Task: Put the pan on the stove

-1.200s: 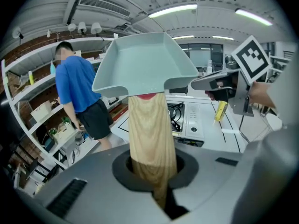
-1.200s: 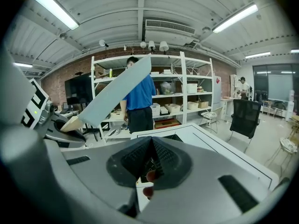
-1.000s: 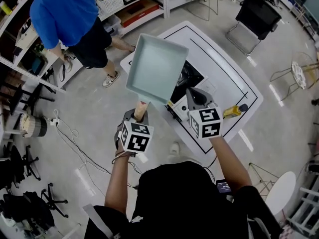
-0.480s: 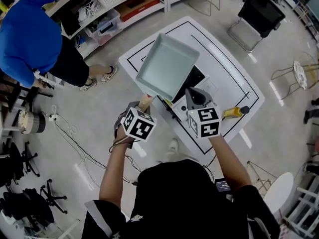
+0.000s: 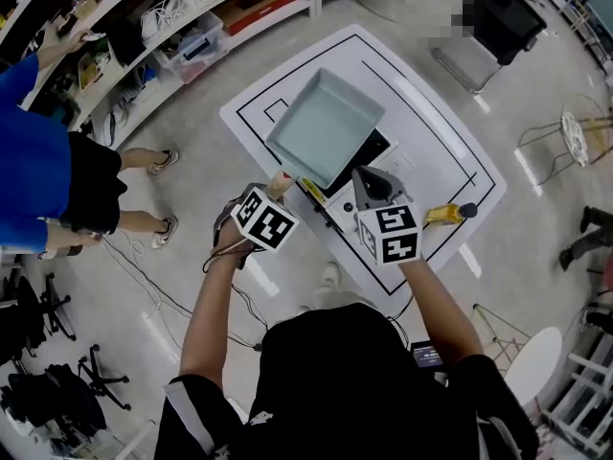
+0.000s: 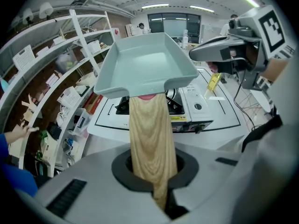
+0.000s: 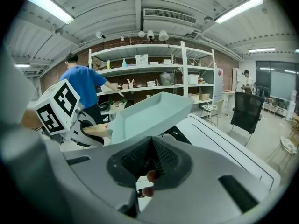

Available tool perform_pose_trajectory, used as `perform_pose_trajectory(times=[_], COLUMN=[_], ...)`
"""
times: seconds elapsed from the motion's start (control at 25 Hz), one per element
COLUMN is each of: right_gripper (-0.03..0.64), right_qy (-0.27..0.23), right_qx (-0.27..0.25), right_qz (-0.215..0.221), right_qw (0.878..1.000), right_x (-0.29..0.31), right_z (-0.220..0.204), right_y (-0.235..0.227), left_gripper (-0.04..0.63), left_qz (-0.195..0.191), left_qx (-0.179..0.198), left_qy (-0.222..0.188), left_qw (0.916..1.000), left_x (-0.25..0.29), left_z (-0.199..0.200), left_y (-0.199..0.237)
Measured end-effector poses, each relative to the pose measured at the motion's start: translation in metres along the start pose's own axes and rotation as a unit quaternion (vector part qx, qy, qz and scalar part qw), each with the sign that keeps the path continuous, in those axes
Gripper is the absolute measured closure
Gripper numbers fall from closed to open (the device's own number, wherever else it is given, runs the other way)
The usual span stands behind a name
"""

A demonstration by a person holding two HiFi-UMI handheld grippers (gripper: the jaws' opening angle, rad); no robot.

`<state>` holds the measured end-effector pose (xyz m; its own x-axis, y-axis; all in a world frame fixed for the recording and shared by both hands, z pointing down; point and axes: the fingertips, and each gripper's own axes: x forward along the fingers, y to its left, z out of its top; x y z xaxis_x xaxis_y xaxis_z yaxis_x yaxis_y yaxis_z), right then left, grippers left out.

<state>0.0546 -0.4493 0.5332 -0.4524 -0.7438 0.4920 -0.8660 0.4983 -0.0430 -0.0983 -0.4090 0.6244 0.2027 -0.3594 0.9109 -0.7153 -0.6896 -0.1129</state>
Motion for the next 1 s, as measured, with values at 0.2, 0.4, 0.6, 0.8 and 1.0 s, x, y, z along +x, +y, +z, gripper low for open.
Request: perform_pose_trajectory(times=[0.2,0.4,0.6,0.8,1.0], right_gripper=[0.615,0.615,0.615,0.615,0.615], right_qy=[0.009,0.011,0.016,0.021,0.026], right_qx=[0.002,0.002,0.003,0.004,0.006], right_qz=[0.0,0.0,0.0,0.001,0.003], right_qw=[1.0,1.0,1.0,1.0,1.0], right_x=[0.001,0.003,0.005,0.004,0.008], right_z=[-0.003,-0.008,-0.013,-0.018,-0.021], right_y=[-0.001,-0.002,-0.004,-0.004,-0.004], left_gripper=[0.583,0.581,0.581,0.58,0.578], left_qz=[-0.018,-0.024,-0.027,-0.037,-0.042], left_qx=[0.02,0.033,0.04,0.052,0.064], left_qy=[0.023,0.043,0.061,0.078,0.09], left_qw=[0.9994,0.9982,0.997,0.9949,0.993], left_x=[0.012,0.025,0.034,0.038,0.041], left_z=[0.003,0.003,0.001,-0.003,-0.001], left_y=[0.001,0.003,0.006,0.007,0.015])
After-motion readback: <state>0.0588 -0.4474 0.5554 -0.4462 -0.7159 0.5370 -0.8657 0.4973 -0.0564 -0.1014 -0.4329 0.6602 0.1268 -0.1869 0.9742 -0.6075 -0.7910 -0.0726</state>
